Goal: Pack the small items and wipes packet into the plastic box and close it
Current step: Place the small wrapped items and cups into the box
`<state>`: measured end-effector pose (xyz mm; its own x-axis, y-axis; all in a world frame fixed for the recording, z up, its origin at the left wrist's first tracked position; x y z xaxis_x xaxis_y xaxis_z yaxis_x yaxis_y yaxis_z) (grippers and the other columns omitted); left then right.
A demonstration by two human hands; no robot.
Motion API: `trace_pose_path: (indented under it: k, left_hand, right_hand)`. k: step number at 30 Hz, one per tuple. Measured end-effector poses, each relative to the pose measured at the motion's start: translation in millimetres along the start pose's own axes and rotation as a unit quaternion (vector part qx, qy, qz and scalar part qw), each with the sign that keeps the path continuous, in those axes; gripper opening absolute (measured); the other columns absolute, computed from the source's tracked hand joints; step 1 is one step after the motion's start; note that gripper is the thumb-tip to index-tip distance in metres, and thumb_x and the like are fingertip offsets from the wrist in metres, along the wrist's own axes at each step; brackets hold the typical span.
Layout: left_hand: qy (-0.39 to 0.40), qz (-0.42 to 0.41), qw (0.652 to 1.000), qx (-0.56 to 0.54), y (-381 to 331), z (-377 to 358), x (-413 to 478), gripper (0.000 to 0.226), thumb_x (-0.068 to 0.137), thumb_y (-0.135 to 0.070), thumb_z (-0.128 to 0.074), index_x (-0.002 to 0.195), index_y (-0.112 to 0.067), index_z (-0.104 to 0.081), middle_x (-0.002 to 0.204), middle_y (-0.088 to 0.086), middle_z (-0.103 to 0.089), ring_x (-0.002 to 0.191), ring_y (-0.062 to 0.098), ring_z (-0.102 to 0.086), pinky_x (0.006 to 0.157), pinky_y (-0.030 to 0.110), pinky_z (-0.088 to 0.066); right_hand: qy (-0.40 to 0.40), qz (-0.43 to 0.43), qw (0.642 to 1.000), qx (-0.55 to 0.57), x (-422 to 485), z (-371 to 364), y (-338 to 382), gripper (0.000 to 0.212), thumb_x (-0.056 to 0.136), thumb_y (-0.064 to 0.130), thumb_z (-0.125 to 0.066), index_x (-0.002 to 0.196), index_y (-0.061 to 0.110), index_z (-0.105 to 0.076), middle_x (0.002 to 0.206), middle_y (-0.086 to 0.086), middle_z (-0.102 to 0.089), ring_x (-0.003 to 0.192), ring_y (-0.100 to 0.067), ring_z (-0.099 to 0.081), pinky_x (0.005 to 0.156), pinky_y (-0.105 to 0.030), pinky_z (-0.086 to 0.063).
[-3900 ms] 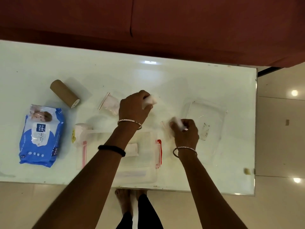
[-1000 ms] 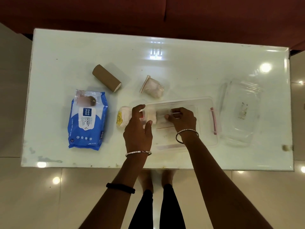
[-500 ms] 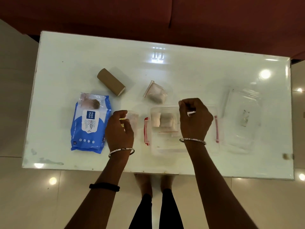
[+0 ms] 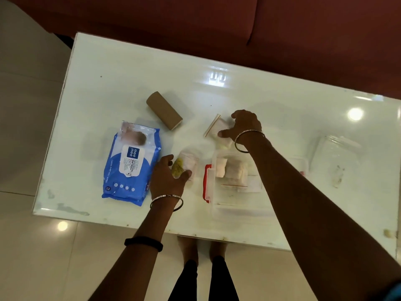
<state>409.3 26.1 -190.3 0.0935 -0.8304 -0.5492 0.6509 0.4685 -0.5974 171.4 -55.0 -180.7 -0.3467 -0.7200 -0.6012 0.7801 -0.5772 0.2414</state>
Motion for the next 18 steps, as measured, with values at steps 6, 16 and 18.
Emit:
trace_pose_path:
  k: [6,16,18]
  left_hand:
    - [0.025,0.013,0.999,0.016,-3,-6,5,0.064,0.072,-0.032,-0.078,0.128,-0.015,-0.053,0.121,0.009,-0.064,0.111,0.026,-0.060,0.093,0.037,-0.049]
    - [0.024,0.006,0.999,0.026,-4,-10,9,0.048,0.070,-0.029,-0.080,0.110,-0.011,-0.062,0.104,0.010,-0.069,0.093,0.025,-0.063,0.078,0.029,-0.047]
    - [0.019,0.012,1.000,0.010,-3,-11,7,0.048,0.069,-0.025,-0.081,0.110,-0.011,-0.061,0.104,0.010,-0.069,0.092,0.026,-0.063,0.078,0.027,-0.046]
  right_hand:
    - [0.022,-0.023,0.999,0.035,4,-10,6,0.064,0.060,0.038,-0.089,0.112,0.010,-0.066,0.113,-0.013,-0.066,0.108,-0.033,-0.062,0.082,-0.034,-0.049]
    - [-0.176,-0.004,0.878,0.445,-99,32,-50,0.047,0.058,0.044,-0.088,0.095,0.020,-0.073,0.091,0.006,-0.076,0.080,-0.005,-0.073,0.072,-0.020,-0.059]
    - [-0.184,-0.035,0.850,0.493,-126,24,-80,0.046,0.059,0.041,-0.089,0.097,0.018,-0.075,0.093,0.001,-0.078,0.087,-0.014,-0.074,0.077,-0.029,-0.060]
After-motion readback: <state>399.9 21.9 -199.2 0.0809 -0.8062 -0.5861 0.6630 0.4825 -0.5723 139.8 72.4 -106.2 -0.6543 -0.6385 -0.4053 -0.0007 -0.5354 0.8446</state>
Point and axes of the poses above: each hand's wrist, its own x-axis towards the middle knuckle, its own z-axis out of the back of the hand, y = z × x, the point moved 4 cm from there along x, towards the middle knuckle
